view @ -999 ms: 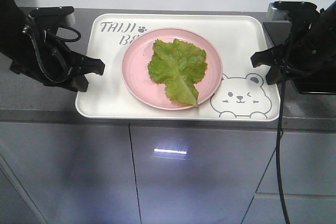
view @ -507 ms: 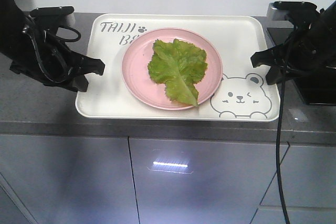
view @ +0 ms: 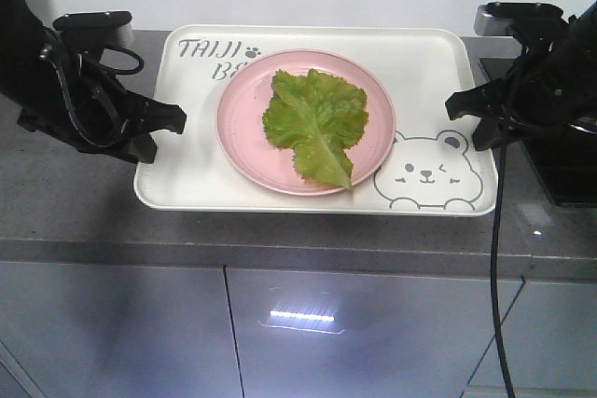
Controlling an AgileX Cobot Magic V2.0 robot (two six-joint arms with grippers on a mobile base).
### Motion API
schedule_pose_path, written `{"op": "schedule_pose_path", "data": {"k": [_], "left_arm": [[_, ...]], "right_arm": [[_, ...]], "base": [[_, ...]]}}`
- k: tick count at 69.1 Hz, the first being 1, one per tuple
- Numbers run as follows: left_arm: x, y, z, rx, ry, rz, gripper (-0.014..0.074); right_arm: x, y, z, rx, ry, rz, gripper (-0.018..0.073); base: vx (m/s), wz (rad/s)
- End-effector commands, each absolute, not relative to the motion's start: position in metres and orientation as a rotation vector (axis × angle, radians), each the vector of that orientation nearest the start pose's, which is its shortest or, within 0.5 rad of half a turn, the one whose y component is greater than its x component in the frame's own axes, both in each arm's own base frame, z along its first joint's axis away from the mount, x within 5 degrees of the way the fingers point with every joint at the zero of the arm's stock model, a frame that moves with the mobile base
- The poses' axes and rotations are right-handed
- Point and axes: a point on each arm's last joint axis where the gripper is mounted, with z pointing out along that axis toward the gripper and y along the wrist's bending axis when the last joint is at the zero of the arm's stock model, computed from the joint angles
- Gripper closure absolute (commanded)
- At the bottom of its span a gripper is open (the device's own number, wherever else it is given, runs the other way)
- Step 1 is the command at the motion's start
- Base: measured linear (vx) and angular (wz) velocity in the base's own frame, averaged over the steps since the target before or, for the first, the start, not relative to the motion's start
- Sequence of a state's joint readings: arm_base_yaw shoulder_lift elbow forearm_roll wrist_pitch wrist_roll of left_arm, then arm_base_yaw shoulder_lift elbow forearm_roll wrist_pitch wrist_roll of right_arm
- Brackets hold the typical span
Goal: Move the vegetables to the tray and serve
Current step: 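Drive forward until the tray is above the new counter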
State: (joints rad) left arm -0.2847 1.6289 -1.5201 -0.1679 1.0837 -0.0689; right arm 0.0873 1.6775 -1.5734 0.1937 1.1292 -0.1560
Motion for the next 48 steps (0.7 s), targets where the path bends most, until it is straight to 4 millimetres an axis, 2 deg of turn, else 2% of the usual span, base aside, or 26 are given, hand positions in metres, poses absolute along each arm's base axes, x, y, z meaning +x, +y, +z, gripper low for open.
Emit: {"op": "schedule_pose_path", "data": {"k": [1,48], "left_arm": [[0.3203,-0.1218,0.3705,0.243,2.529,-0.474,0.0602],[0.3203,-0.1218,0.3705,0.243,2.529,-0.474,0.0602]], "right_arm": [[0.3457,0.0558,0.3644,-0.286,2.561,0.327,0.0565],[0.3457,0.0558,0.3644,-0.286,2.561,0.327,0.0565]], "base": [[0.07,0.00],[0.07,0.01]]}}
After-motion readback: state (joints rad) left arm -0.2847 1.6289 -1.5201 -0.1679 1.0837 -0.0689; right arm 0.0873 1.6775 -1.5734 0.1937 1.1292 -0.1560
